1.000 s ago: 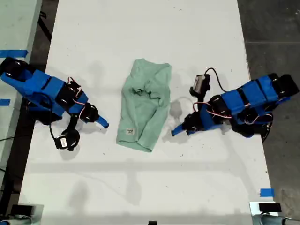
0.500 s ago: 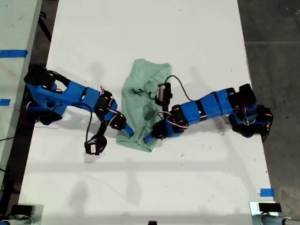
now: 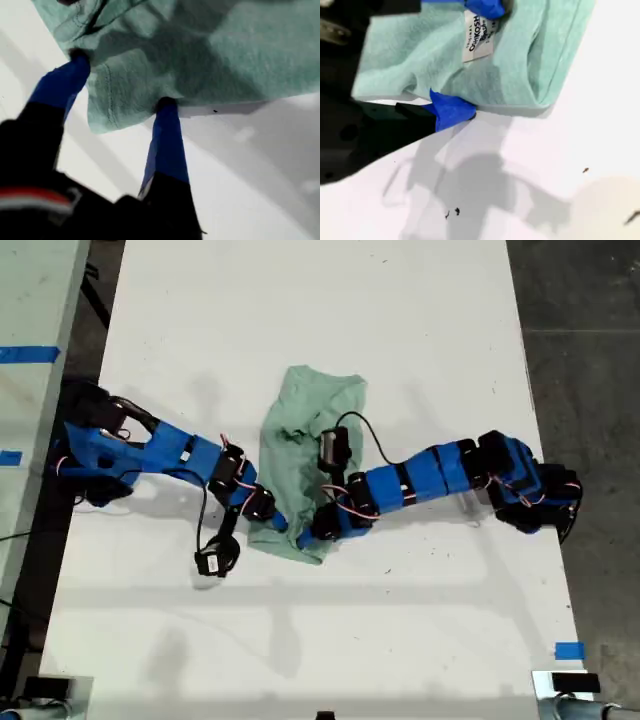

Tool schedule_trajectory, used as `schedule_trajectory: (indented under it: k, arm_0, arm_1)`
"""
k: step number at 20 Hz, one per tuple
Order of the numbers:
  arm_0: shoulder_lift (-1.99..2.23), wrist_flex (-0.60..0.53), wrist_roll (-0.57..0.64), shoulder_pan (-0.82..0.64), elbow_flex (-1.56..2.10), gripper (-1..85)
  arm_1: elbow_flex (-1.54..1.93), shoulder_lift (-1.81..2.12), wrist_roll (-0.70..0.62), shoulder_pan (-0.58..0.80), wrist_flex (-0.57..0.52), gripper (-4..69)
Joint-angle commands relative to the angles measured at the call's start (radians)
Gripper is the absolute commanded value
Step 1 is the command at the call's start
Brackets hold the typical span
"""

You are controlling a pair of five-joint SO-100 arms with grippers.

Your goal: Fold tshirt

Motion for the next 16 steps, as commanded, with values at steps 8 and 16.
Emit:
schedule_trajectory:
  k: [8,16]
  arm_0:
    - [-0.044,-0.055,-0.026,0.038,-0.132,0.1]
    - [-0.041,0.189,0.037,0.112,-0.460,0.1]
  arm_1:
    - [-0.006,-0.034,0.017,-0.020,-0.014,-1.7]
    - [-0.012,0.133,-0.009,-0.081,0.037,-1.7]
